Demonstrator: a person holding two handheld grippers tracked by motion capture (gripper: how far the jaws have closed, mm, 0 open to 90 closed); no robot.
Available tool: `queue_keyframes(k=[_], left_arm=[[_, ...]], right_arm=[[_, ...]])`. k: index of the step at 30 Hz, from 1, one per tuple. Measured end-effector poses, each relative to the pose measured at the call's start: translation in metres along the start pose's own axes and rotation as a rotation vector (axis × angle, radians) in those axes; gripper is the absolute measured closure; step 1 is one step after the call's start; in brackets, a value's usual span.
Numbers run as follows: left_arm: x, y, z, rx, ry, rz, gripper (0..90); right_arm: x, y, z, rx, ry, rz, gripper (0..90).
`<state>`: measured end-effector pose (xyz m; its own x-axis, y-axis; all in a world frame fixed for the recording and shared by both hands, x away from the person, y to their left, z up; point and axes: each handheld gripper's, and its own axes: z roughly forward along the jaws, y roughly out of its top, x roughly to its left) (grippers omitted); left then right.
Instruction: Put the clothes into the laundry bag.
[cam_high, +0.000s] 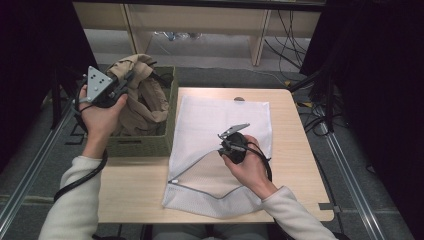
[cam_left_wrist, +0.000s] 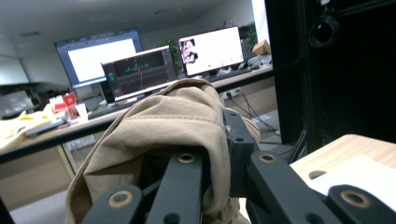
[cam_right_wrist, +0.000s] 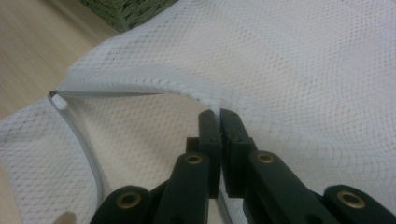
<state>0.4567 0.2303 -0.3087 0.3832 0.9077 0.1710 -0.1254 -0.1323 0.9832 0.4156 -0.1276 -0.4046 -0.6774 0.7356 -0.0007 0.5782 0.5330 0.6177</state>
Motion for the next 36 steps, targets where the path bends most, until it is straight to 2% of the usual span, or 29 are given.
queue_keyframes(k=[2, 3, 5, 8, 11, 14, 18, 20, 21, 23, 29, 31, 32, 33, 34, 36], left_arm=[[-0.004, 0.004, -0.006, -0.01, -0.006, -0.004, 85.7], [-0.005, 0.006, -0.008, -0.019, -0.01, -0.007, 85.7], [-0.009, 0.008, -0.013, -0.027, -0.021, -0.036, 85.7], [-0.013, 0.013, -0.019, -0.045, -0.026, -0.049, 85.6], [-0.013, 0.019, -0.025, -0.071, -0.028, -0.019, 85.6], [-0.013, 0.025, -0.029, -0.095, -0.029, 0.014, 85.7], [-0.014, 0.032, -0.033, -0.124, -0.035, 0.034, 85.7], [-0.015, 0.036, -0.035, -0.144, -0.039, 0.04, 85.7], [-0.016, 0.038, -0.037, -0.158, -0.038, 0.044, 85.7], [-0.017, 0.042, -0.039, -0.181, -0.042, 0.053, 85.8], [-0.023, 0.057, -0.05, -0.218, -0.049, 0.085, 85.7], [-0.025, 0.061, -0.055, -0.229, -0.052, 0.092, 85.7], [-0.026, 0.063, -0.058, -0.237, -0.05, 0.098, 85.7], [-0.028, 0.065, -0.062, -0.241, -0.049, 0.106, 85.7], [-0.026, 0.068, -0.065, -0.266, -0.038, 0.154, 85.7], [-0.027, 0.072, -0.072, -0.277, -0.037, 0.176, 85.7]], right_arm=[[0.0, 0.0, 0.0, 0.006, 0.007, 0.005, 89.4], [0.002, -0.001, 0.002, -0.005, -0.011, 0.019, 89.4], [0.0, -0.001, 0.002, 0.004, -0.001, -0.009, 89.4], [0.001, -0.001, 0.002, -0.003, 0.007, 0.015, 89.4], [0.0, -0.001, 0.001, 0.003, 0.0, -0.001, 89.4], [0.001, -0.001, 0.002, -0.003, 0.002, 0.018, 89.4], [0.0, -0.001, 0.002, -0.002, -0.01, -0.007, 89.5], [0.0, 0.0, 0.001, 0.001, -0.005, 0.005, 89.4], [0.0, -0.001, 0.003, -0.017, -0.015, -0.004, 89.5], [-0.001, -0.001, 0.002, -0.002, -0.007, -0.003, 89.5], [0.0, -0.001, 0.003, -0.017, -0.016, -0.004, 89.4], [-0.001, -0.001, 0.002, -0.001, -0.009, -0.002, 89.5], [-0.001, -0.001, 0.004, -0.016, -0.012, 0.001, 89.5], [0.0, -0.002, 0.003, -0.011, -0.016, 0.008, 89.5], [-0.001, -0.001, 0.002, 0.003, -0.005, 0.013, 89.5], [-0.001, -0.001, 0.001, 0.0, -0.007, 0.014, 89.5]])
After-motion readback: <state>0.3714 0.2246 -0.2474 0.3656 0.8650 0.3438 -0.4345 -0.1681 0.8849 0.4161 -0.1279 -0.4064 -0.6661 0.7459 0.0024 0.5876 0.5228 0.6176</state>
